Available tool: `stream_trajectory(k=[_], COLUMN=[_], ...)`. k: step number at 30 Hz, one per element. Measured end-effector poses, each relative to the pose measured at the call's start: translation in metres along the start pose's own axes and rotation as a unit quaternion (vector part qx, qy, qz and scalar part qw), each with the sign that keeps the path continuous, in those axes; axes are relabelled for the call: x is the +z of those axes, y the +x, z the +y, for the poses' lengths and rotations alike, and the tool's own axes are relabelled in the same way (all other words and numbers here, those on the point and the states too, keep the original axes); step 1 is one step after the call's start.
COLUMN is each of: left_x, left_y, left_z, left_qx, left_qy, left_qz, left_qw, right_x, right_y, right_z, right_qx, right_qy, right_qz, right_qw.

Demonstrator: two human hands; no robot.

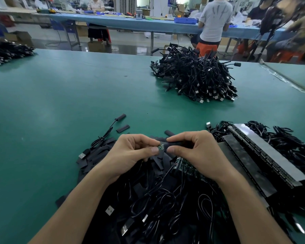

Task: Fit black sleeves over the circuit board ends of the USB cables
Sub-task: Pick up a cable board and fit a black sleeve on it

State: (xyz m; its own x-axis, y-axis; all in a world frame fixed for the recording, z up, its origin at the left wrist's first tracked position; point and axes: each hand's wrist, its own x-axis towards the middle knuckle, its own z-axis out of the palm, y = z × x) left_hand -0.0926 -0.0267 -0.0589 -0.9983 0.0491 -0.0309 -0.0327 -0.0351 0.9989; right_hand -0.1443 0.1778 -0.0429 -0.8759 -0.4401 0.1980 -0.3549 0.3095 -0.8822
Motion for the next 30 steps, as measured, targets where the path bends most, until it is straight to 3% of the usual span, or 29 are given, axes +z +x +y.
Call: stream_trajectory(k=[6,21,30], left_x=[0.002,0.002,0.0], left_y=[-0.001,0.002,0.001], left_z=[-0.001,-0.004,-0.005], left_qx=[-0.005,-0.013,-0.014], left_qy=[0.006,0.0,-0.001], left_qz=[-0.01,0.047,0.023], left_qw=[1.0,0.999,1.0], right_x=[0.0,0.005,0.01], right_y=[-0.001,-0.001,0.0], right_z=[0.001,0.001,0.005], right_qx=[0.006,-0.027,-0.043], right_qy=[-0.039,-0.03,-0.074], right_qz=[-0.04,0.012,-0.009], right_qw=[0.998,0.999,0.996])
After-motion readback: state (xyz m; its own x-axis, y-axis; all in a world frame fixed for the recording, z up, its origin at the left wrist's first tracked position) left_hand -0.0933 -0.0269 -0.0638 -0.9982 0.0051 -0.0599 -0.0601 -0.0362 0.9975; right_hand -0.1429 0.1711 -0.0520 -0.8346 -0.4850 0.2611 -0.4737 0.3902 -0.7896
